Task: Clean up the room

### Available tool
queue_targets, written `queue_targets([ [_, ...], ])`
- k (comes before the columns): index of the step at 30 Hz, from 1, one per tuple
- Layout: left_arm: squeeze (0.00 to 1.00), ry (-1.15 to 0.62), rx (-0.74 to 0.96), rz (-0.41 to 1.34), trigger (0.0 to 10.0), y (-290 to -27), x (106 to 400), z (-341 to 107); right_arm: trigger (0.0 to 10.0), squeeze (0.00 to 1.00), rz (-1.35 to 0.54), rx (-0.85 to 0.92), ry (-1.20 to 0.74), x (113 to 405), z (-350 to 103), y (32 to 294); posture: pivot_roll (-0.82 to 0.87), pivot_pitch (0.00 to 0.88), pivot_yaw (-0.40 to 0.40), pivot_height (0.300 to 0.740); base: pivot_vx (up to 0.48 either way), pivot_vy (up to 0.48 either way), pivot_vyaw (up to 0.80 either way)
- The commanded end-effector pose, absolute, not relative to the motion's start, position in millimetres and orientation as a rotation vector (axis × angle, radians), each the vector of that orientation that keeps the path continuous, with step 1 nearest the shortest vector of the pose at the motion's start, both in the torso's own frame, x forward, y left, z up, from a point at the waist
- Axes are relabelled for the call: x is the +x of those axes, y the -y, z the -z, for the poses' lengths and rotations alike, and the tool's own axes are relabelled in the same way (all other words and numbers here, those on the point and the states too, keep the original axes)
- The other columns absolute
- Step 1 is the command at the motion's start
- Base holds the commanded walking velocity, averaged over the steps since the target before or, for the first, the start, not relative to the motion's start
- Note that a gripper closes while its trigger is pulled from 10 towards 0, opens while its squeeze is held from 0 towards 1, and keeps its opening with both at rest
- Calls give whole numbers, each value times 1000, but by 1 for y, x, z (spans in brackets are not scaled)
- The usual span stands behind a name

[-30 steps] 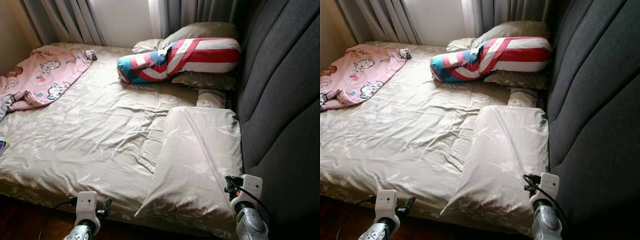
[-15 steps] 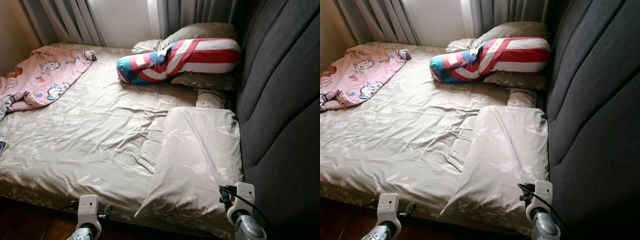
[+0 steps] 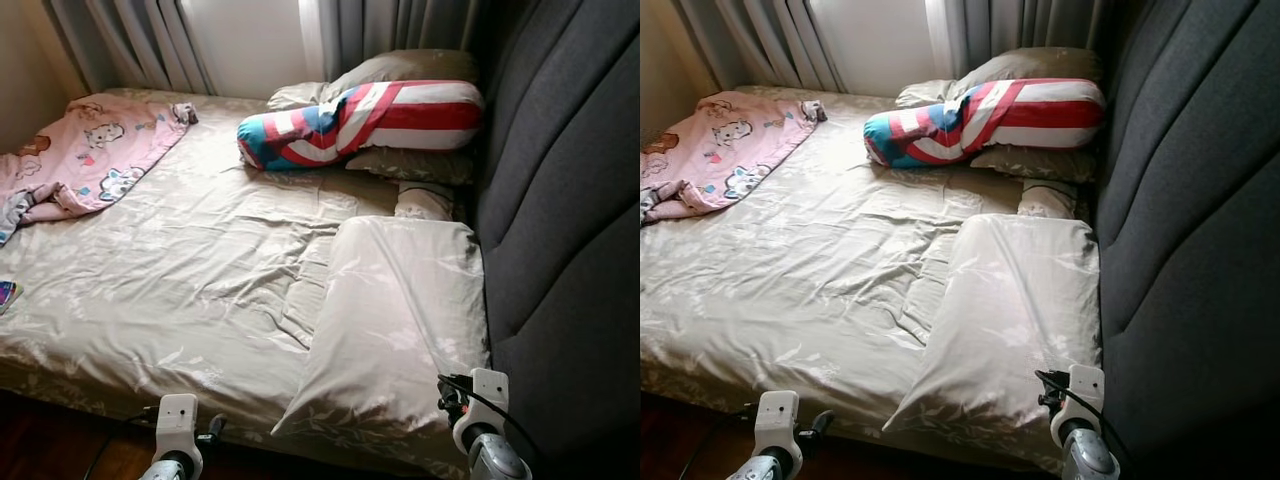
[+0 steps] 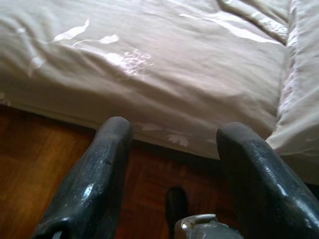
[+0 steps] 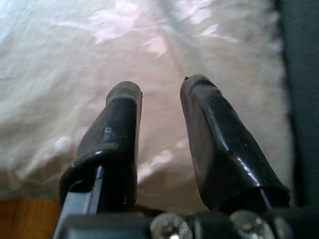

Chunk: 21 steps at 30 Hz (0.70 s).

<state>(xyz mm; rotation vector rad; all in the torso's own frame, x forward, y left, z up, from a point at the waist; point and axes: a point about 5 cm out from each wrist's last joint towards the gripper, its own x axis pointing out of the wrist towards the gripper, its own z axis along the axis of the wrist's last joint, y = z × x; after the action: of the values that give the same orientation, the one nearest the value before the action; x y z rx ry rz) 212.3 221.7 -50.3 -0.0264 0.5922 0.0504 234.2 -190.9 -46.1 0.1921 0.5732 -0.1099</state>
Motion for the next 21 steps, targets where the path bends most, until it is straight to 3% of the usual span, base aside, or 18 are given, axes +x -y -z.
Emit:
queue_targets([
  [1, 0, -639, -17, -61, 10000, -227, 205, 55, 10000, 0, 112, 207, -597, 231, 49, 187, 65, 36, -1, 740, 0, 296, 0],
  [21, 0, -678, -21, -81, 10000, -230, 198, 60, 10000, 0, 135, 216, -649, 220, 58, 191, 72, 56, 3, 740, 0, 364, 0],
])
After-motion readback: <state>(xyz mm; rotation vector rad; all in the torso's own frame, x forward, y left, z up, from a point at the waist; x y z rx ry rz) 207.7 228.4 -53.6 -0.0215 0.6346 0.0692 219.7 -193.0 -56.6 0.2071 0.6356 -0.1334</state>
